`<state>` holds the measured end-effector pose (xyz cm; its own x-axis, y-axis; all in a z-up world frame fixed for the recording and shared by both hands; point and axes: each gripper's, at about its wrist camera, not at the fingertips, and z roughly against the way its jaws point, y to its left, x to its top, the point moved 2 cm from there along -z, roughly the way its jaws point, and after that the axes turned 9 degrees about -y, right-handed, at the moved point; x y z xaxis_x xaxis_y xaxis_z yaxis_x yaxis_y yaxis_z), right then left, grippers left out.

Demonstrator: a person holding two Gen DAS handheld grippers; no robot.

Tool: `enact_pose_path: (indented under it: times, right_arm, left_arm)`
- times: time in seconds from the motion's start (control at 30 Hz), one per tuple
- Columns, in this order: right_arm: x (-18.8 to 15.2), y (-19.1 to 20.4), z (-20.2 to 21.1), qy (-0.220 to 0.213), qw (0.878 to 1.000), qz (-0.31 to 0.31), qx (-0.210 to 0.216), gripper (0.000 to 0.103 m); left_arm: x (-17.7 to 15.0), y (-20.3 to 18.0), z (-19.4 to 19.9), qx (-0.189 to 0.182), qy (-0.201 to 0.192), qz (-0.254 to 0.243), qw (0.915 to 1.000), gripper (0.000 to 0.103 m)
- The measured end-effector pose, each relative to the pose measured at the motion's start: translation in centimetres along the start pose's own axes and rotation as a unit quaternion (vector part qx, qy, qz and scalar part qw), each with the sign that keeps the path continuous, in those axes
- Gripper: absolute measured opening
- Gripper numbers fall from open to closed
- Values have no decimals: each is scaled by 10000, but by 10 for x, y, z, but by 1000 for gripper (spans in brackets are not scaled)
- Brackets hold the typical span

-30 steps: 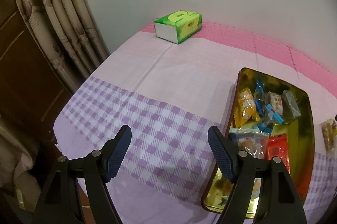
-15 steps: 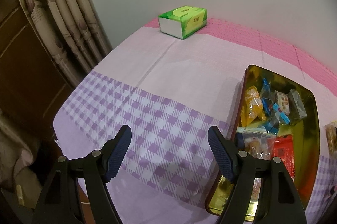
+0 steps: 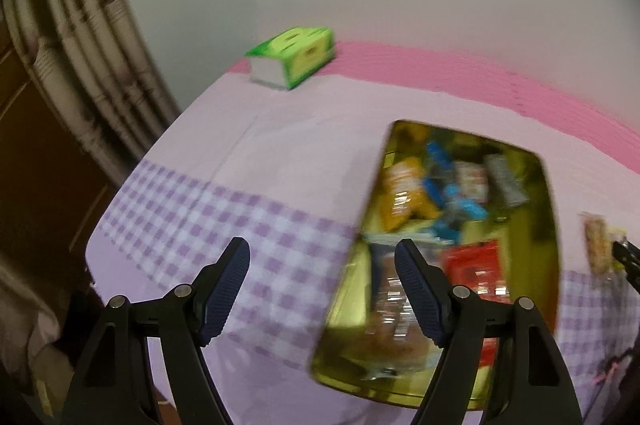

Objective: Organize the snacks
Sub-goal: 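Move the left tool to the clear pastry bag and grasp it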

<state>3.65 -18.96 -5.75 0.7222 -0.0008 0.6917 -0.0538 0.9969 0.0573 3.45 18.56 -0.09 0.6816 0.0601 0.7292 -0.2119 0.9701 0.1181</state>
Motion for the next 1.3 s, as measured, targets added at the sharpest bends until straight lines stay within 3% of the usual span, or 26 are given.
enact_pose_path:
  times: [0.27, 0.43, 0.77, 1.03, 1.3]
  right_arm:
    - [-4, -31, 3, -120, 9994, -165, -279, 26]
    - [-8, -42, 5, -161, 9992, -251, -282, 26]
    - [-10, -49, 5, -156, 9990, -361, -214, 26]
    - [-18, -79, 13, -326, 9943, -483, -894, 25]
    - [-18, -90, 17, -342, 9923, -646, -1002, 24]
  left_arm:
    - [16, -71, 19, -785, -37, -365, 9962, 75]
    - [20, -129, 20, -1311, 50, -764, 9884, 75]
    - [20, -208, 15, -1823, 288, -1185, 9757, 75]
    - [3, -253, -7, -2179, 784, -1178, 9656, 75]
    - [-6, -285, -30, -2411, 1201, -962, 9582, 75]
